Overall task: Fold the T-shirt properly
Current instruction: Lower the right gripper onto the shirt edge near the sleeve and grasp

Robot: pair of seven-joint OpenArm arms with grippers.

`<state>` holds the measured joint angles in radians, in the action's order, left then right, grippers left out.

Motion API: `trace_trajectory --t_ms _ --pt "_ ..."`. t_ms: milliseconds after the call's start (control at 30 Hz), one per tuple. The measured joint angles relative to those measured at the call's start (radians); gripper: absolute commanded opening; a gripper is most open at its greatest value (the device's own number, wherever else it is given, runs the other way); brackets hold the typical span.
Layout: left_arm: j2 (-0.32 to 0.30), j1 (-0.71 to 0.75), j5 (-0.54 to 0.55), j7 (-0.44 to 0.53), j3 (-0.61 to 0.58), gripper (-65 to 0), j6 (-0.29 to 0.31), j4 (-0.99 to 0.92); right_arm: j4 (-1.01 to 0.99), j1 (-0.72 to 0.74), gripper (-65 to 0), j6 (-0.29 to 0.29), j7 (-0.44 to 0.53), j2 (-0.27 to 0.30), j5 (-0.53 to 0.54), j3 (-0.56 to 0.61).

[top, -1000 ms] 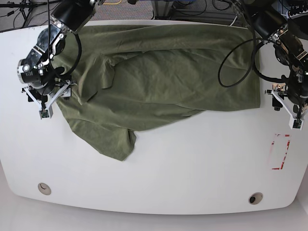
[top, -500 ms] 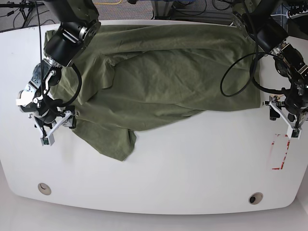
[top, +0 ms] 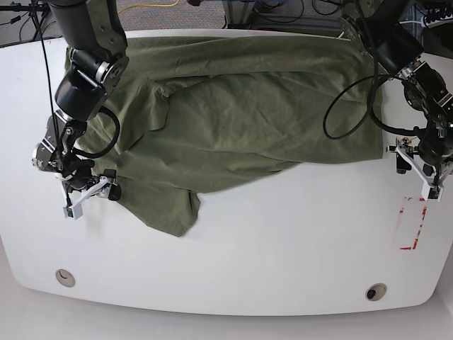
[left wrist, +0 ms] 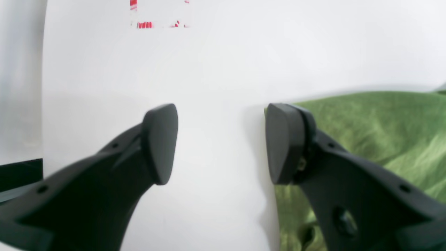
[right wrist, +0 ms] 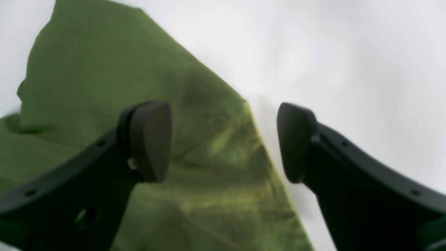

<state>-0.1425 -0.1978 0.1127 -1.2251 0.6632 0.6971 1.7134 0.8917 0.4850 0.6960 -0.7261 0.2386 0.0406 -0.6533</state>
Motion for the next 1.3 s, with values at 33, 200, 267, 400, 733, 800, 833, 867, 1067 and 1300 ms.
trace_trajectory --t_ms 33,200,267,400,733,800,833,867,1067,1300 --pt "0.001 0.005 0.000 -0.001 0.000 -27.8 0.000 0.000 -0.017 0.002 -21.1 0.000 0.008 0.002 -0.003 0.000" --pt "0.000 0.008 -0.001 -0.002 0.000 -27.8 0.000 -0.001 -0.087 0.013 -21.1 0.000 0.069 0.010 -0.005 0.001" --pt "0.000 0.005 0.000 0.000 0.000 -27.8 0.000 -0.001 -0.101 0.015 -21.1 0.000 0.080 0.010 -0.004 0.001" --pt "0.000 0.004 0.000 -0.001 0.000 -27.8 0.000 -0.001 -0.104 0.016 -21.1 0.000 0.088 0.008 -0.004 0.016" --pt "0.000 0.005 0.000 -0.001 0.000 -27.8 0.000 -0.001 -0.101 0.005 -23.0 -0.002 0.121 -0.017 0.016 0.106" --pt "0.000 0.004 0.000 -0.001 0.000 -27.8 0.000 -0.001 -0.101 0.003 -27.9 -0.003 0.124 -0.023 0.019 0.106" --pt "0.000 0.004 0.000 -0.001 0.000 -27.8 0.000 -0.001 -0.101 0.003 -31.9 -0.003 0.124 -0.024 0.018 0.107" --pt "0.000 0.004 0.000 0.000 0.000 -27.8 0.000 -0.001 -0.101 0.003 -35.4 -0.003 0.122 -0.024 0.018 0.108" --pt "0.000 0.003 0.000 0.000 0.000 -27.4 0.000 -0.020 -0.102 -0.002 -62.0 -0.003 0.122 -0.022 0.010 0.112" --pt "0.000 -0.005 0.000 0.000 0.003 -20.7 0.000 -0.131 -0.103 -0.006 -64.2 -0.003 0.122 -0.005 0.007 0.152"
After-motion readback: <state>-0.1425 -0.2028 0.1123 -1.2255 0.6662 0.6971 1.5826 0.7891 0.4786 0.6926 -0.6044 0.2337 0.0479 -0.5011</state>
